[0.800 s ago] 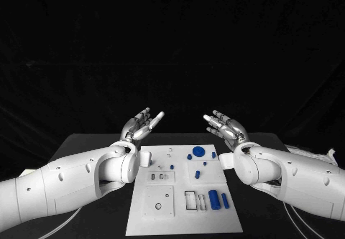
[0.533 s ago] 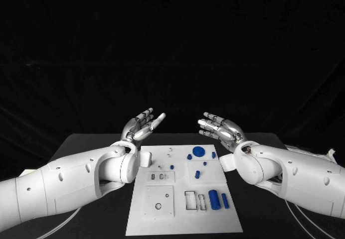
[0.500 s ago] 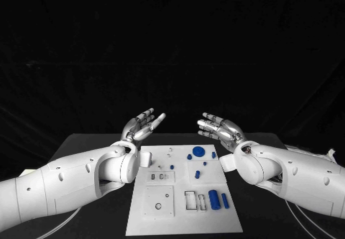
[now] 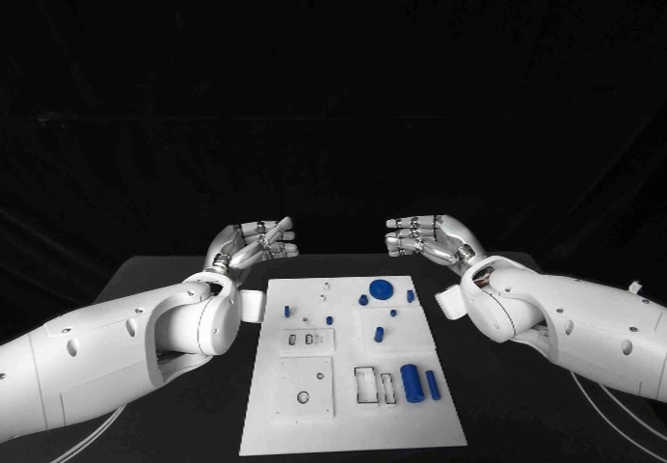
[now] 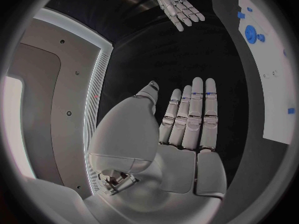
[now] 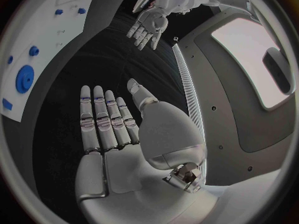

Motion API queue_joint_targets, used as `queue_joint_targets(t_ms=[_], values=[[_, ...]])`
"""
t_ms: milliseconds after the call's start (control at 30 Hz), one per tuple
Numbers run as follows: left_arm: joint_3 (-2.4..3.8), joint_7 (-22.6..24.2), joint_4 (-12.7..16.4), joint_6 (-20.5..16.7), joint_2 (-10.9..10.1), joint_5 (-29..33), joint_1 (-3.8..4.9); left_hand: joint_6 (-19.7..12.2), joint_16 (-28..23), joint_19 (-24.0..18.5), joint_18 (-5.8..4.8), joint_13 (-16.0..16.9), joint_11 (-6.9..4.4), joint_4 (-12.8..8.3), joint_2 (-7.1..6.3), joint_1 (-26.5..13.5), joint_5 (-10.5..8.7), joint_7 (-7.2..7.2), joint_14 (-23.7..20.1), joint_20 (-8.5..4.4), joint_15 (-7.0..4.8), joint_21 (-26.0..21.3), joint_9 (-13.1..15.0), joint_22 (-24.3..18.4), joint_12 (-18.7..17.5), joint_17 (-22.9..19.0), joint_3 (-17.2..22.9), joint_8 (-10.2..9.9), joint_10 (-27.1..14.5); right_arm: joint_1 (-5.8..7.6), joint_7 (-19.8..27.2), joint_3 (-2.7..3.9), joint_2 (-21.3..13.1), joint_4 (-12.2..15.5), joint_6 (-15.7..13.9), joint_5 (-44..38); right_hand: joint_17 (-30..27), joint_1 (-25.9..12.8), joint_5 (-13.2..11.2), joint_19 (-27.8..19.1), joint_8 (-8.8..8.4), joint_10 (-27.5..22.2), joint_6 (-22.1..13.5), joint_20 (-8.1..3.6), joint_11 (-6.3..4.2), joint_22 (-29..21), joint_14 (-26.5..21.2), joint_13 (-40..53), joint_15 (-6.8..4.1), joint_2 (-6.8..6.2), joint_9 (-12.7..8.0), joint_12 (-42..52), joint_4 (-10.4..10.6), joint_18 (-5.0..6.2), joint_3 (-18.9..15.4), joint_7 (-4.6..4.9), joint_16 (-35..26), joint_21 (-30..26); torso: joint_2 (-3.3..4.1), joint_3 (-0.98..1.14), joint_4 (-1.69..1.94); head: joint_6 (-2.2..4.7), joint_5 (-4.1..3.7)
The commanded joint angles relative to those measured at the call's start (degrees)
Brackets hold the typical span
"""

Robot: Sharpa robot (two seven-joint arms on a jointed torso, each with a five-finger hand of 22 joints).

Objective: Assemble the parts on the task board

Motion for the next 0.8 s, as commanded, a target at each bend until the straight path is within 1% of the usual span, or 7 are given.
queue_joint_targets(t_ms=[33, 167, 333, 433, 600, 700, 800], values=[[0.08, 0.91, 2.65, 7.25, -1.68, 0.46, 0.29, 1.08, -0.24, 1.24, 0.76, -0.18, -0.38, -0.98, 0.25, 1.46, -0.22, -0.36, 1.16, -0.52, -0.44, 0.08, -0.31, -0.25, -0.58, 0.57, 0.39, -0.26, 1.41, 1.06, -1.40, 0.25, 0.08, -0.80, 0.17, -13.42, 0.80, 1.25, -0.12, 13.24, 1.22, 12.27, 11.63, -4.39, -3.10, 1.14, 14.52, 0.25, -4.35, -0.56, 0.42, 0.73, -3.73, 1.26, 3.85, 0.08, 2.35, 5.14, 1.73, -0.20, 0.21, 0.46, -0.54], [0.20, 0.68, 5.93, 9.49, -3.71, 0.50, 0.54, 1.51, -0.68, 2.24, 0.73, -0.54, -0.54, -1.94, -0.04, 2.60, -0.26, -0.46, 2.33, -0.84, -0.71, 0.00, -0.72, -0.55, -1.74, 1.33, 0.57, -1.14, 2.10, 2.53, -4.37, 0.46, 0.11, -1.87, 1.79, -22.42, 1.76, 1.50, -0.45, 17.55, 0.73, 15.30, 13.19, -6.50, -4.26, 1.93, 19.39, 0.29, -5.94, -2.19, 0.30, 0.16, -3.83, 1.28, 5.00, -0.75, 3.42, 7.47, 3.04, -0.30, 0.74, 0.85, -1.26], [0.33, 0.13, 10.17, 10.16, -5.88, 2.34, 0.92, 2.34, -0.87, 4.49, 0.71, -0.57, -0.83, -2.34, -0.56, 2.59, -0.28, -0.62, 3.82, -1.36, -1.16, 0.94, -1.04, -0.36, -2.61, 2.63, 0.09, -1.99, 3.65, 4.67, -9.61, 0.58, 0.09, -2.71, 3.40, -37.98, 4.33, 1.33, -0.62, 24.98, 0.56, 19.32, 15.36, -9.15, -5.96, 4.50, 26.87, 0.71, -8.42, -4.05, 0.41, 0.25, -3.64, 1.24, 4.71, -2.01, 6.60, 13.03, 5.02, -0.35, 1.98, 1.46, -2.26], [0.42, -0.17, 12.11, 10.05, -6.86, 3.83, 1.08, 2.86, -0.87, 5.13, 0.68, -0.48, -1.08, -2.36, -0.42, 2.52, -0.28, -0.85, 4.18, -1.59, -1.36, 1.38, -1.09, -0.19, -2.71, 3.19, 0.05, -2.20, 4.50, 5.72, -12.85, 0.67, 0.21, -2.38, 4.80, -46.28, 5.15, 0.87, 2.10, 28.48, 0.00, 20.01, 15.80, -9.95, -6.25, 6.24, 27.10, 0.66, -8.78, -5.07, 0.32, -0.55, -3.67, 1.04, 5.24, -2.17, 6.35, 16.44, 6.30, -0.33, 2.53, 1.97, -2.95], [0.71, -0.35, 14.40, 9.95, -7.66, 4.90, 1.68, 2.88, -1.10, 5.24, 0.63, -0.51, -1.05, -2.35, -0.50, 2.40, -0.28, -0.85, 3.90, -1.63, -1.31, 1.50, -1.16, -0.15, -2.92, 3.35, -0.07, -2.42, 4.55, 6.92, -17.34, 0.79, 0.72, -1.84, 7.28, -56.76, 6.71, -0.74, 1.32, 32.36, -0.77, 20.93, 16.68, -10.27, -6.58, 9.18, 27.29, 0.83, -8.94, -6.19, 0.37, -1.75, -3.45, 0.80, 6.84, -2.45, 5.75, 21.79, 7.98, -0.53, 3.38, 2.53, -3.91], [0.93, -0.36, 15.79, 9.92, -8.02, 5.16, 2.16, 2.86, -1.30, 5.26, 0.59, -0.55, -1.01, -2.33, -0.50, 2.32, -0.28, -0.82, 3.66, -1.62, -1.25, 1.55, -1.21, -0.14, -3.12, 3.45, -0.13, -2.60, 4.50, 7.48, -19.51, 0.84, 1.15, -1.51, 8.82, -61.88, 8.05, -1.66, 0.38, 35.94, -1.24, 20.51, 17.08, -10.49, -6.60, 27.29, 27.40, 0.83, -8.90, -7.07, 0.42, -2.04, -3.41, -1.43, 8.36, -2.60, 5.21, 37.67, 9.05, -0.57, 3.90, 2.93, -4.50], [1.10, -0.41, 16.82, 9.92, -8.35, 5.25, 2.47, 2.86, -1.39, 5.27, 0.58, -0.57, -0.98, -2.33, -0.52, 2.29, -0.29, -0.79, 3.55, -1.62, -1.22, 1.58, -1.24, -0.13, -3.23, 3.51, -0.16, -2.69, 4.45, 7.71, -21.08, 0.90, 1.50, -1.24, 10.47, -65.28, 9.35, -2.31, 0.04, 37.01, -1.41, 19.74, 17.16, -10.60, -6.53, 40.16, 27.53, 0.78, -8.86, -7.73, 0.45, -2.01, -3.23, -3.06, 9.80, -2.62, 4.67, 48.63, 9.81, -0.57, 4.20, 3.16, -4.71]])
